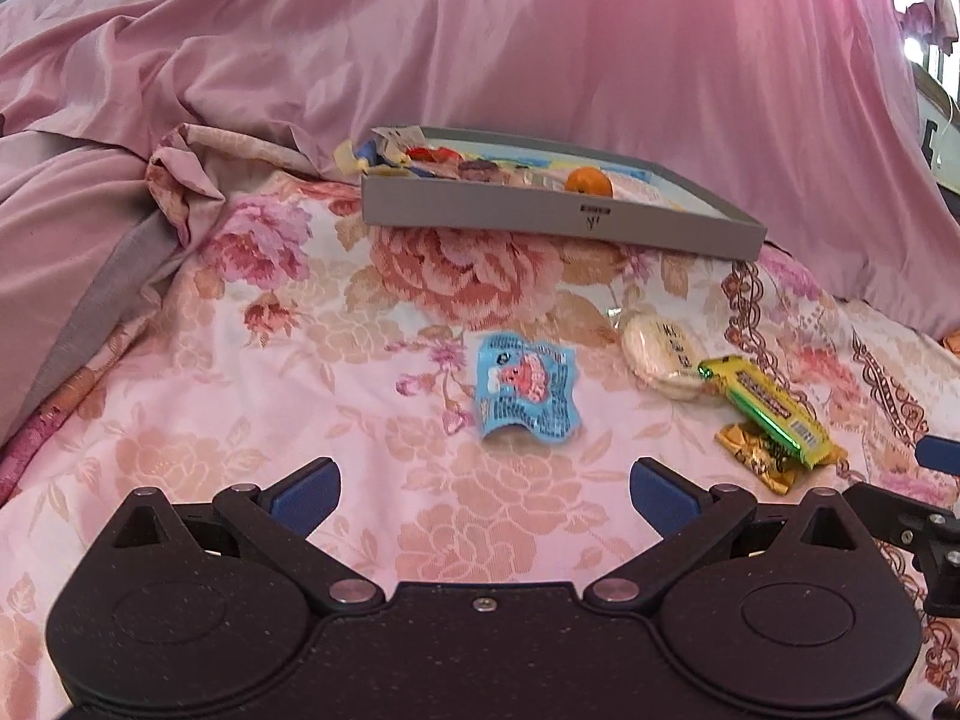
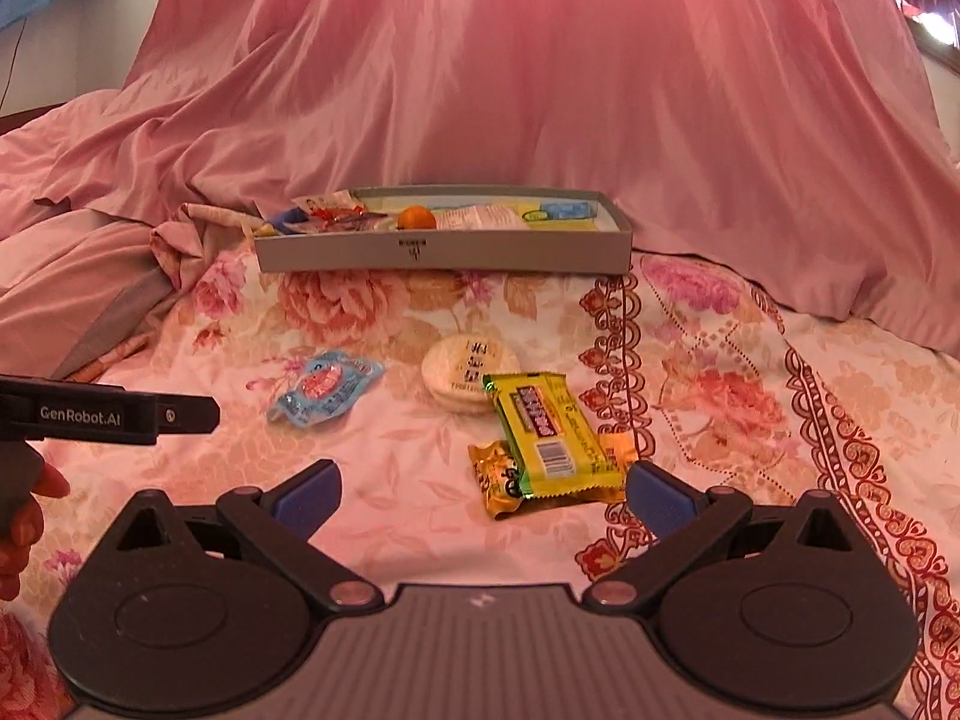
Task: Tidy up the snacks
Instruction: 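Move both tools back over the remaining snacks, then grasp the blue candy packet with the left tool while the right tool grasps the yellow wafer bar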
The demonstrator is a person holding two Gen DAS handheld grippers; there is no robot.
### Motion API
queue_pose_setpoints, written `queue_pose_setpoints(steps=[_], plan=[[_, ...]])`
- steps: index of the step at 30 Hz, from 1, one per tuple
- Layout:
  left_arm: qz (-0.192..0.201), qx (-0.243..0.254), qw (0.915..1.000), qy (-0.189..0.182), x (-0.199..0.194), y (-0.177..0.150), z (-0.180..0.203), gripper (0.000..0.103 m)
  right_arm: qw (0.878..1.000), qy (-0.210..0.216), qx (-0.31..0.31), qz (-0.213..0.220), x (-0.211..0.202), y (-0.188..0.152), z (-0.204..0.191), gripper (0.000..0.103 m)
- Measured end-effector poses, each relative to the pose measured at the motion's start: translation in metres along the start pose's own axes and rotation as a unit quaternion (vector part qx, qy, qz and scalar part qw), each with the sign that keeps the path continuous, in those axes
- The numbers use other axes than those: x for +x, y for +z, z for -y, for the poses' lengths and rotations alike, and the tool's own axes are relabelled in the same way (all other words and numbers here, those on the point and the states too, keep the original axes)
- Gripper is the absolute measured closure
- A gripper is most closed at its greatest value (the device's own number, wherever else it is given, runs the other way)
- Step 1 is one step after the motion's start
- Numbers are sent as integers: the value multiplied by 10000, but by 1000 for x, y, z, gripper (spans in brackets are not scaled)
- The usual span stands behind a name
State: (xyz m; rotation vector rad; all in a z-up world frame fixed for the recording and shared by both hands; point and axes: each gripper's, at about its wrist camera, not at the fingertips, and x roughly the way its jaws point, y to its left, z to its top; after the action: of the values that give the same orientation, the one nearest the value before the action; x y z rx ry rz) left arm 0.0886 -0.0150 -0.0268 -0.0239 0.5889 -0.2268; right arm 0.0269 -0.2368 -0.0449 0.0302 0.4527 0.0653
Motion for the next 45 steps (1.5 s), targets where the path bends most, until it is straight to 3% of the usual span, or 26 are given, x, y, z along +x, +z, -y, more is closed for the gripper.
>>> queue_pose_setpoints(steps=[17,24,33,40,45], plan=[[-82,89,9999,-10,18,0,-5,1,9997,-93,-58,-237,22,5,-1,0],[-225,155,9996,-51,43,11,-2,1,9995,-195,2,-260,38,8,10,0],[-454,633,9968,-202,99,37,16,1,9990,-257,7,-355,76,19,30,0],[-655,759,9949,47,130,45,23,1,9985,-83,282,-456,104,16,46,0],[-748,725,9945,67,136,50,23,9,9986,-59,171,-504,115,17,43,6]])
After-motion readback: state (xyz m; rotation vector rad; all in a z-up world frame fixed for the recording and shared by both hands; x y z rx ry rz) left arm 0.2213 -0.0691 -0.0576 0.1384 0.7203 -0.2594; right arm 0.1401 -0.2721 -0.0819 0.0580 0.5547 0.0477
